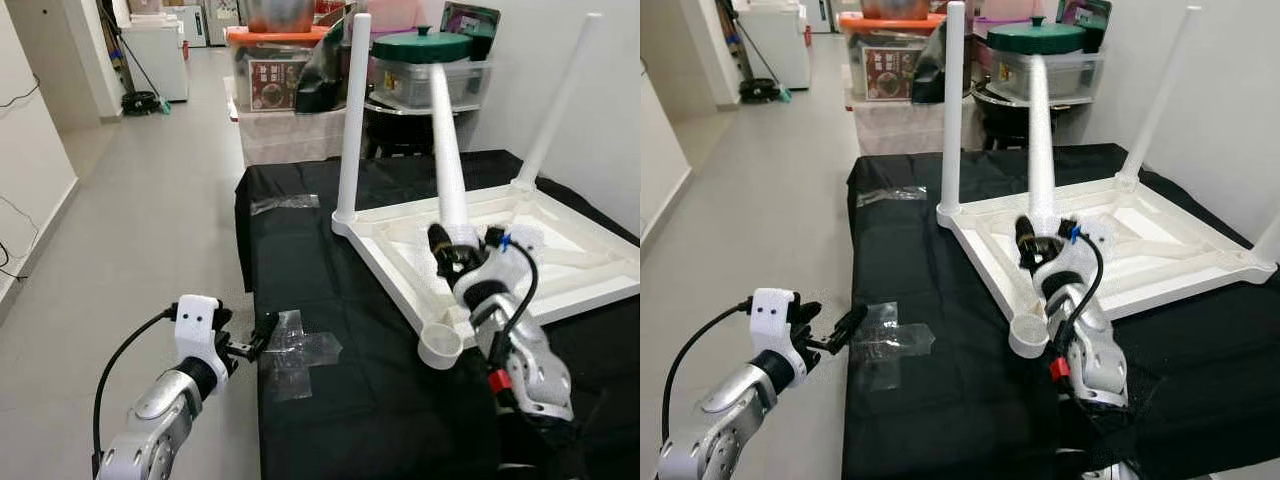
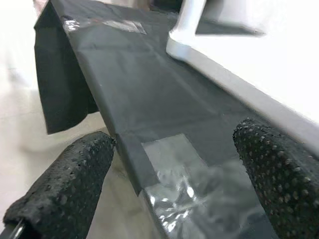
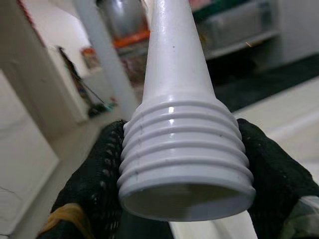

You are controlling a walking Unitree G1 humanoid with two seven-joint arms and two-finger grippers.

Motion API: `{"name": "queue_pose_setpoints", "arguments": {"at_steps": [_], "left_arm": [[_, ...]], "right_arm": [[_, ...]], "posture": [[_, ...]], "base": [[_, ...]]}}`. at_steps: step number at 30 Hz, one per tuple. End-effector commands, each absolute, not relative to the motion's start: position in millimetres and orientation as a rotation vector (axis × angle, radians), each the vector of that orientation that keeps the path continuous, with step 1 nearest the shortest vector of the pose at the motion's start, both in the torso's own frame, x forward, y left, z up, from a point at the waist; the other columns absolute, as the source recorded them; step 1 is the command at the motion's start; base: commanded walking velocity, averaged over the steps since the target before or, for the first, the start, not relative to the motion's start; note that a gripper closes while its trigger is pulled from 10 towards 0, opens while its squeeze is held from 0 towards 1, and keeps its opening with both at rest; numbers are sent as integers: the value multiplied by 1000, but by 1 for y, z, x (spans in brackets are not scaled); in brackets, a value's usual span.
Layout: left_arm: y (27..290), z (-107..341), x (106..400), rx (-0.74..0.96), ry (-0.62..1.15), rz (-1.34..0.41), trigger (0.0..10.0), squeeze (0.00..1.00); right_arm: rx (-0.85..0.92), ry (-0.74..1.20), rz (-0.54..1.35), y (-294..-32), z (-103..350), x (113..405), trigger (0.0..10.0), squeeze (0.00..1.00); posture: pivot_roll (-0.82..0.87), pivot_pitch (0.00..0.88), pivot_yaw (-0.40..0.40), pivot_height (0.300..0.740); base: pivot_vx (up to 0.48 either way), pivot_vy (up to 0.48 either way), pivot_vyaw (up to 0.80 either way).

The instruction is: Building children table

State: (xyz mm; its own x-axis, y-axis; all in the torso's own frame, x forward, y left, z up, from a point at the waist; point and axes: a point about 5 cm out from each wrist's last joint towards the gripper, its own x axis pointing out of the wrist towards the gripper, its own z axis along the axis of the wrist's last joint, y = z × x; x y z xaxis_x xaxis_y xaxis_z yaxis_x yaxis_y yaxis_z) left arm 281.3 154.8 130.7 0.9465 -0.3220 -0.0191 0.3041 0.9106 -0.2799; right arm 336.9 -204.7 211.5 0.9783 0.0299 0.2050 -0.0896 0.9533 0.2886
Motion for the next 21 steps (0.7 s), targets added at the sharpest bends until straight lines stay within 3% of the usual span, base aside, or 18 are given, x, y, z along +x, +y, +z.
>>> {"name": "queue_pose_setpoints", "arguments": {"at_steps": [1, 4, 11, 15, 21], "left_arm": [[157, 144, 283, -363, 21, -337, 10000, 0], [159, 172, 283, -596, -85, -417, 10000, 0], [161, 209, 278, -766, -217, -587, 10000, 0], [159, 239, 270, -940, -309, -783, 10000, 0], [156, 240, 267, -994, -287, -828, 10000, 0]], "right_arm": [[311, -251, 94, -205, 220, 335, 0, 0], [317, -296, 125, -205, 223, 330, 0, 0], [378, -361, 119, -209, 226, 326, 0, 0], [428, -455, 316, -190, 232, 313, 0, 0], [485, -477, 508, -175, 235, 302, 0, 0]], "posture": [[40, 0, -28, 740], [42, 0, -29, 740], [41, 0, -22, 740], [42, 0, -18, 740], [39, 0, -16, 740]], "base": [[0, 0, 0], [0, 0, 0], [0, 0, 0], [0, 0, 0], [0, 0, 0]]}}
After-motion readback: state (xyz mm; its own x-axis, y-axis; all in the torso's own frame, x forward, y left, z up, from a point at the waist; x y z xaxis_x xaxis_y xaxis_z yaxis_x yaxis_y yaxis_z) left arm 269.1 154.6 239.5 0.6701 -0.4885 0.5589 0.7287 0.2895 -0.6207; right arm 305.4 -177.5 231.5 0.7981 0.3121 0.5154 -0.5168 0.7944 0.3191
